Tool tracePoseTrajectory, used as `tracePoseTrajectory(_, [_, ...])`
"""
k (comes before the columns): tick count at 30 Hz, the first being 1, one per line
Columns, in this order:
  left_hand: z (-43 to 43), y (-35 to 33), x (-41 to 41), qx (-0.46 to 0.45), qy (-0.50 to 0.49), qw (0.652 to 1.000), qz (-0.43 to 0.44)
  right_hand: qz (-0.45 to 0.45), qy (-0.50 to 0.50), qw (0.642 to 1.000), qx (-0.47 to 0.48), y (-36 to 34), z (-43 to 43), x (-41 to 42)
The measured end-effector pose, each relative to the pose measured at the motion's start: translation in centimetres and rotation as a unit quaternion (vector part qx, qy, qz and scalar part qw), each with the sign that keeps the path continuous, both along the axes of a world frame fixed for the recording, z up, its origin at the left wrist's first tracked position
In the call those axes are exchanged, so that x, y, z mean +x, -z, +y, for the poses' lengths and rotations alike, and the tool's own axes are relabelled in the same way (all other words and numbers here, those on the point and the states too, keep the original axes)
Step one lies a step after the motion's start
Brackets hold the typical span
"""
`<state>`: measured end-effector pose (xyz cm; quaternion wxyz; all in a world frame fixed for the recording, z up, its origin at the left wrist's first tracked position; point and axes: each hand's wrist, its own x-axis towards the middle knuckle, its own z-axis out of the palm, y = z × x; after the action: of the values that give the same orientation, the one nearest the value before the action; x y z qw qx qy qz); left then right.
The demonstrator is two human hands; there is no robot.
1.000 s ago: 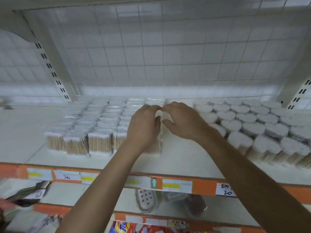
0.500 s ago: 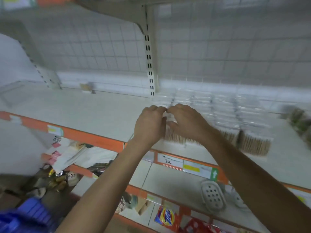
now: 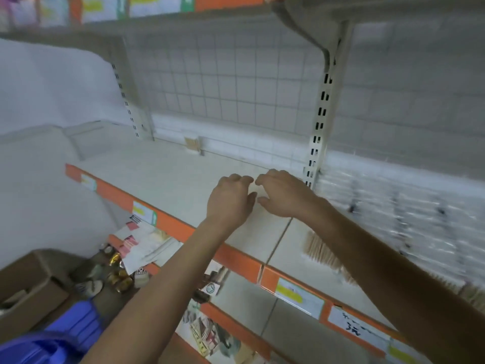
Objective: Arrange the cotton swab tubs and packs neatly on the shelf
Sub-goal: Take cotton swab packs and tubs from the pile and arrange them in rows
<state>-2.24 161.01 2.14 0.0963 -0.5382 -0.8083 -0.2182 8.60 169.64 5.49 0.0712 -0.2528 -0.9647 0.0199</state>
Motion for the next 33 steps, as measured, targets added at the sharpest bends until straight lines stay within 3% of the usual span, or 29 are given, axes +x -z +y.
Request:
tracePoseTrajectory(9, [2.1, 1.3, -12.2, -0.064, -0.062, 0.996, -0.017, -0.068, -0.026, 0.997, -0.009, 2.1, 3.8, -12.5])
tracePoseTrajectory(18, [5.4, 1.9, -28.1, -0.118, -0.058, 0.989, -0.075, 0.03, 0.032, 0.993, -0.107, 4.2, 7.8, -26.6])
tracePoseTrajectory(22, [8.0, 1.8, -33.1, -0.083, -0.047, 0.986, -0.134, 0.098, 0.094, 0.97, -0.203, 4.6, 8.8, -30.9])
tracePoseTrajectory(27, [12.0, 2.6, -37.8, -0.02, -0.01, 0.99, -0.142, 0.211, 0.141, 0.917, -0.308, 4.6, 9.5, -34.7])
tracePoseTrajectory(33, [15.7, 3.6, -40.7, -0.034, 0.019, 0.973, -0.229, 0.274, 0.156, 0.851, -0.42, 4.1, 10.0, -37.1])
